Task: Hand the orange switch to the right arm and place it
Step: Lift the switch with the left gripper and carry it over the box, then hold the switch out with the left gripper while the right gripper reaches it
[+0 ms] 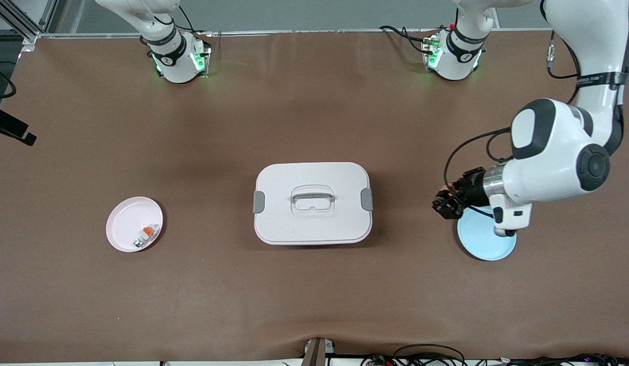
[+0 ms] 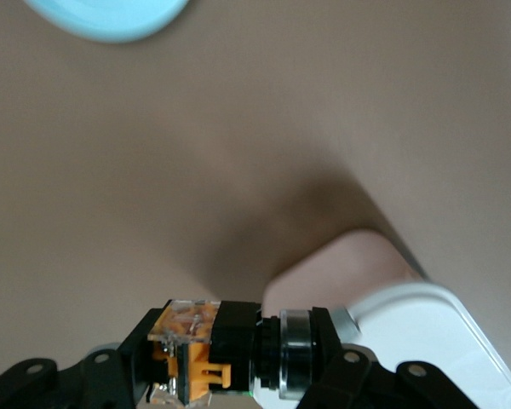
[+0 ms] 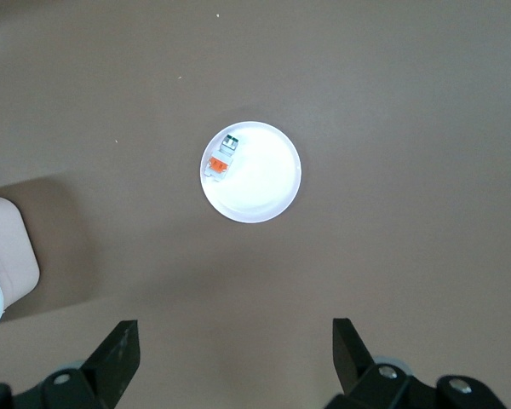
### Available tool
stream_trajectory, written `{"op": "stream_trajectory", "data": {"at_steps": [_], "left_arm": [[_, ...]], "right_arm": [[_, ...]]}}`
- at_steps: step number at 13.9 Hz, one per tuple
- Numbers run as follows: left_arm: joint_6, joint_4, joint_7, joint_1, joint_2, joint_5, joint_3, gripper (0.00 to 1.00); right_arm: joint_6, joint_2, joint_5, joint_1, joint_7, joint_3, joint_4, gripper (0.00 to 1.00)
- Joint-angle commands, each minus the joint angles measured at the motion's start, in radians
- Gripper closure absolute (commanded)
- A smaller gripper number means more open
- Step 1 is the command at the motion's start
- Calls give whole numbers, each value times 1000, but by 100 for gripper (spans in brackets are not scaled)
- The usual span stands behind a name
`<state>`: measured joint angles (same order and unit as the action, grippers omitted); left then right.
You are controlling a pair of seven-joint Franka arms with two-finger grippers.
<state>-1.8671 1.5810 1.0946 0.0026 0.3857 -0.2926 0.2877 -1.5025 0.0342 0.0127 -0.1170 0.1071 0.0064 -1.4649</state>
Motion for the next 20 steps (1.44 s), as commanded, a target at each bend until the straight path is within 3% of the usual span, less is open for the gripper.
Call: {"op": "stream_trajectory", "data": {"at_steps": [1,2,5,9,13,16,20], "left_arm": [[45,-44,135,2,1,-81,54,70],[45,-58,178,-3,2,-126,63,70],[45,-96,368,-47,22,-190,67,70],[32,-219,655,-125,96,-194,64,70],[-32,-243,793,-211,113,-194,56,70],[-102,-274,872,-262,127,-194,56,70],[-289,-280,878,-337,143,-198,60,70]], "right_arm": [[25,3,9,19,23,21,-15,0],[18,4,47,17,43,20,-24,0],[-10,13,269,-18,156,15,-55,0],[-118,0,430,-12,174,18,-147,0],[-226,0,599,57,180,21,-198,0],[-277,7,665,150,178,21,-219,0],[-408,32,740,272,180,21,-265,0]]}}
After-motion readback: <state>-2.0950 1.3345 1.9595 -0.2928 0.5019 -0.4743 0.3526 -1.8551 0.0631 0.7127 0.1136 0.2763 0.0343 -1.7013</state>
